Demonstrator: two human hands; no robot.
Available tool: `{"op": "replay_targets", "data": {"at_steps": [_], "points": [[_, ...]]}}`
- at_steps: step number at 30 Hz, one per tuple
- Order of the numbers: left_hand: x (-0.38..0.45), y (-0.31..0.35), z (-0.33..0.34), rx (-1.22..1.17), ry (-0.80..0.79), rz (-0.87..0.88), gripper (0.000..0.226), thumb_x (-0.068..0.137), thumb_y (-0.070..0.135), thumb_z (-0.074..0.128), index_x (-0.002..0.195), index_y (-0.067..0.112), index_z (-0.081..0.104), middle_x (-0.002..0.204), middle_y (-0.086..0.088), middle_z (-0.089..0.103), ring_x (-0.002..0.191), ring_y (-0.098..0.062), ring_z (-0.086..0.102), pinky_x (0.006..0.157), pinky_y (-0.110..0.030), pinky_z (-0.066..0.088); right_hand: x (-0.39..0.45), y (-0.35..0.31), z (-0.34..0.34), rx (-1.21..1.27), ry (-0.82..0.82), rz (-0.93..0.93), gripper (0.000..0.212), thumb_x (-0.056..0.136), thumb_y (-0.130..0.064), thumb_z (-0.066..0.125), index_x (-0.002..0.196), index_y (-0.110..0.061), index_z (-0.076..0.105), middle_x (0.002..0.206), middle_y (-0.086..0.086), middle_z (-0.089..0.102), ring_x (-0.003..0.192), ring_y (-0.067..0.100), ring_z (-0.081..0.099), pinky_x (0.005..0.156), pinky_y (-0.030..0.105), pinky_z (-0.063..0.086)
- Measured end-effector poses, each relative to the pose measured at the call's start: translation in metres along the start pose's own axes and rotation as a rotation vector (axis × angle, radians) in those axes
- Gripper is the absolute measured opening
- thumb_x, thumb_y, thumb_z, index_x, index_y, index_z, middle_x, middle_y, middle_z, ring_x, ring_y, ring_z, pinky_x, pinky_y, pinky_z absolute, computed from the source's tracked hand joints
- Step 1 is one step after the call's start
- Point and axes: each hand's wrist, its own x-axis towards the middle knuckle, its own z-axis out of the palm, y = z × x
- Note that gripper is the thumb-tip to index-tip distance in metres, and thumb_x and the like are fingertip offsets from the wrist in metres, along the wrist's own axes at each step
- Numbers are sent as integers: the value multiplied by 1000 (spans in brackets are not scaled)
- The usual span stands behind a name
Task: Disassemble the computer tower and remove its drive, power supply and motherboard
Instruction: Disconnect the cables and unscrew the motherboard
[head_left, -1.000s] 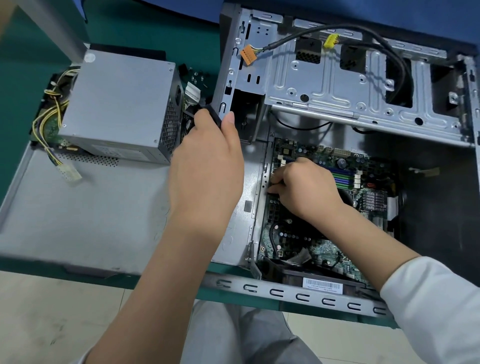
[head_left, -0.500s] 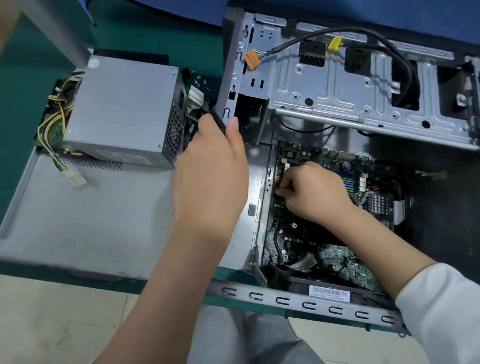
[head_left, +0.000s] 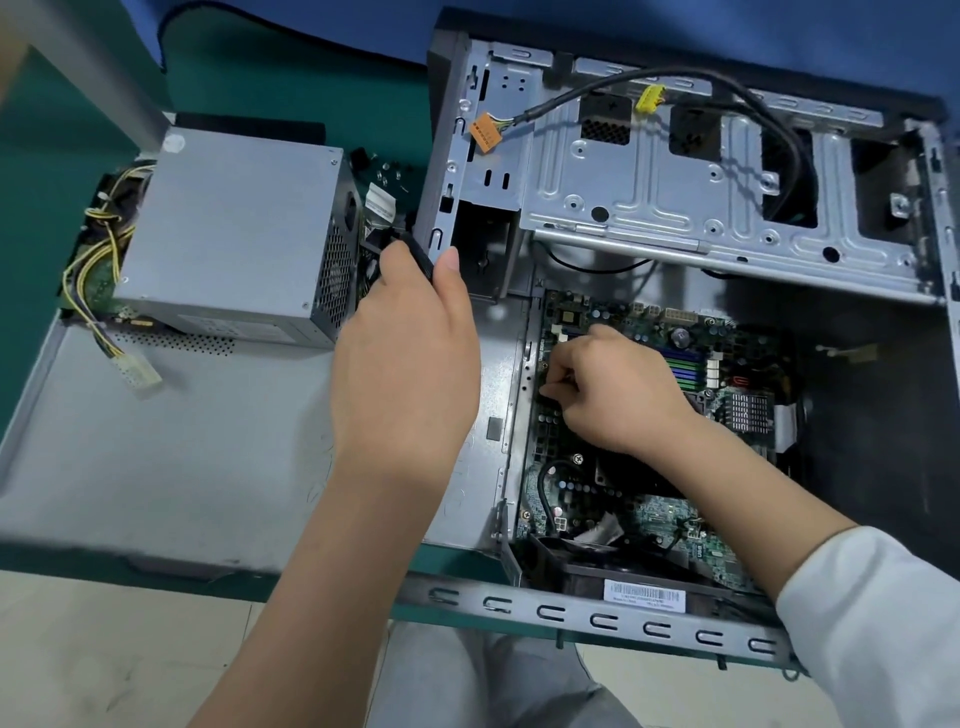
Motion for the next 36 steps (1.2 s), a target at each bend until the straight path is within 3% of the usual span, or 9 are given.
{"op": "replay_targets", "data": {"at_steps": [5, 11, 15, 18, 22, 27, 36], "points": [[1, 0, -1, -1, -2, -7, 34, 101, 41, 22, 96, 13, 40, 68, 4, 43, 67, -25, 46, 61, -34, 31, 2, -1, 8, -21, 83, 37, 4, 82, -20, 61, 80, -17, 59, 77, -5, 56, 94, 19, 48, 54, 27, 31], [0, 0, -2, -6, 1, -4, 35, 101, 41, 22, 97, 13, 42, 74, -2, 51, 69, -26, 48, 62, -35, 33, 2, 3, 6, 21, 11, -4, 12, 83, -30, 64, 81, -27, 53, 71, -15, 42, 93, 17, 51, 57, 28, 34], [0, 0, -1, 1, 0, -5, 33, 101, 41, 22, 95, 13, 40, 68, 3, 45, 66, -24, 46, 59, -33, 29, 2, 0, 9, -19, 58, 4, 30, 80, -40, 69, 97, -21, 54, 91, -4, 59, 91, 20, 54, 57, 29, 34], [1, 0, 0, 1, -2, -13, 32, 101, 40, 23, 94, 14, 39, 67, 5, 42, 64, -23, 44, 60, -31, 28, 4, -3, 12, -59, 67, -6, 20, 84, -36, 65, 99, -23, 61, 99, -3, 61, 97, 22, 56, 60, 28, 37], [1, 0, -1, 5, -3, -14, 31, 101, 40, 23, 95, 14, 39, 67, 5, 42, 60, -17, 40, 55, -30, 24, 4, -2, 17, -89, 88, 9, 17, 87, -34, 60, 93, -21, 69, 94, -1, 61, 93, 24, 56, 59, 28, 38], [0, 0, -2, 18, 7, -2, 31, 101, 40, 23, 95, 14, 38, 72, 0, 46, 65, -23, 42, 60, -32, 27, 7, 0, 13, -73, 23, 1, 18, 84, -38, 62, 87, -22, 70, 91, 1, 65, 93, 24, 57, 65, 30, 48], [2, 1, -2, 32, 2, -8, 32, 101, 40, 23, 95, 13, 39, 74, -1, 48, 65, -23, 43, 60, -31, 27, 5, -4, 13, -127, 62, 16, 13, 85, -31, 61, 88, -20, 68, 92, -3, 63, 97, 22, 52, 57, 27, 35]]}}
